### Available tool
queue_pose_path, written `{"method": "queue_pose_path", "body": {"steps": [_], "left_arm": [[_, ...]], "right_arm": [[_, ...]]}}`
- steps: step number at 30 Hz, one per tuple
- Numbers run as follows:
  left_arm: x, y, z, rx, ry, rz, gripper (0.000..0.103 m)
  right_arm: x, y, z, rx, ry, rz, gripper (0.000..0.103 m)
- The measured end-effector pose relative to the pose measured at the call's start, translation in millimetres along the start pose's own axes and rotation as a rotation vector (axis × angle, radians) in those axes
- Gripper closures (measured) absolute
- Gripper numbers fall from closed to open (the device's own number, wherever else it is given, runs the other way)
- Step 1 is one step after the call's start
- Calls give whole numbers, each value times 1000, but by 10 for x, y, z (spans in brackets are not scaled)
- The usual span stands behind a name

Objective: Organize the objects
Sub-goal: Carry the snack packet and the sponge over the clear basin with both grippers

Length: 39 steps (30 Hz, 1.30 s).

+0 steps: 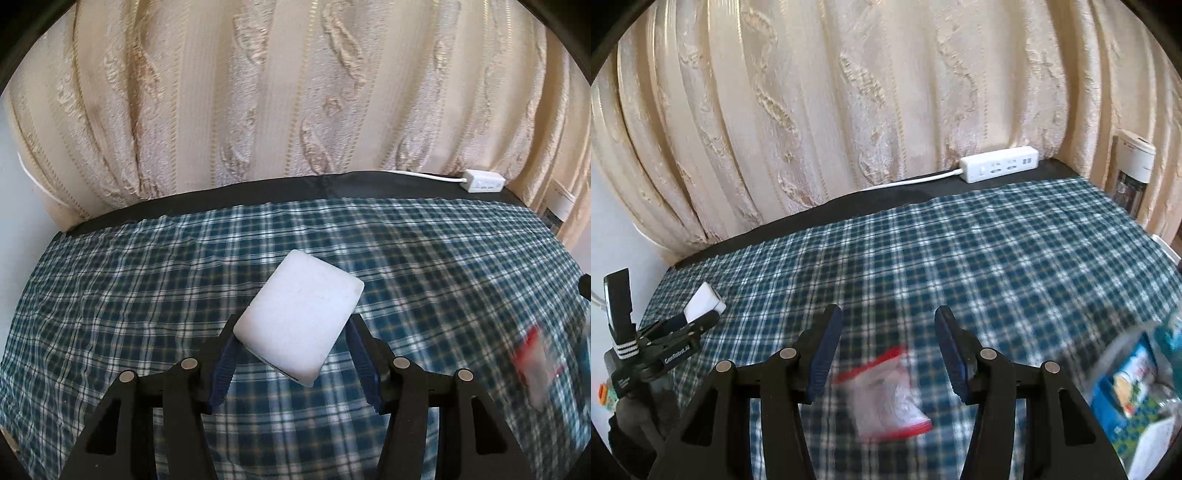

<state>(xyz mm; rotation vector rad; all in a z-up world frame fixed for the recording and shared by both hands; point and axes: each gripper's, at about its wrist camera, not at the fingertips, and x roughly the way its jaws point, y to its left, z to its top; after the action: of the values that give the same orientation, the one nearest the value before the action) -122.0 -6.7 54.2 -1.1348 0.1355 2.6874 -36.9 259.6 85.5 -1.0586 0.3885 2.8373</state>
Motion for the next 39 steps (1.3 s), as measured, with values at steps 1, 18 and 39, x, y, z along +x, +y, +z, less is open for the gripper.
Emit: {"method": "queue_pose_path", "body": {"steps": [1, 18, 39], "left_arm": [[-14, -29, -1, 4, -1, -8, 43], [-233, -338, -44, 68, -31, -57, 43], [-249, -355, -51, 64, -27, -66, 43]], "right_arm": [[-21, -14, -14, -1, 1, -2, 49], [103, 179, -693, -178, 187, 73, 21], [144, 287, -948, -246, 242, 46, 39]]}}
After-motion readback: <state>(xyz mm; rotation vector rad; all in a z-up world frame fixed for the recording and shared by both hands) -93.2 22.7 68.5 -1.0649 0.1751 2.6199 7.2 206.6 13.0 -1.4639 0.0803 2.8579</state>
